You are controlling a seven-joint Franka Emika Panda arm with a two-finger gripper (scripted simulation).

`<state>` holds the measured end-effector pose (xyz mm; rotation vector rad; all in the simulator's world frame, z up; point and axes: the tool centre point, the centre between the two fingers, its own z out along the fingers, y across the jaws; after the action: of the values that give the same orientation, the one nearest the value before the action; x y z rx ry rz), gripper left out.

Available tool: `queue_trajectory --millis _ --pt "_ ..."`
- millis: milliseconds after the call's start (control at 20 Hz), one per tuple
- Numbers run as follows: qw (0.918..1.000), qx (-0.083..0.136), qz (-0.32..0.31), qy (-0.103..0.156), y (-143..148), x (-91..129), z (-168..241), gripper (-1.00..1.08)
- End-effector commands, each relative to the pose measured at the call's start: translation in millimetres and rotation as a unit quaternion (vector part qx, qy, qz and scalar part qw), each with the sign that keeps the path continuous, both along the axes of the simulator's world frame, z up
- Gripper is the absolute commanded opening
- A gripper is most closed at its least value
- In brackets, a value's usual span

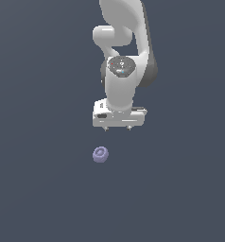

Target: Pick up the object and move it to a goal position.

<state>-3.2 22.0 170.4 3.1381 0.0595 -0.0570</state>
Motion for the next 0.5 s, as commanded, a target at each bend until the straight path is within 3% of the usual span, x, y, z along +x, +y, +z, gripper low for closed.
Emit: queue_trajectory --millis 0,450 --pt "0.9999 0.000 -0.011 0.000 -1 1 -1 1.00" --pt "0.9953 0.001 -0.096 -0.002 -13 13 -11 1.00"
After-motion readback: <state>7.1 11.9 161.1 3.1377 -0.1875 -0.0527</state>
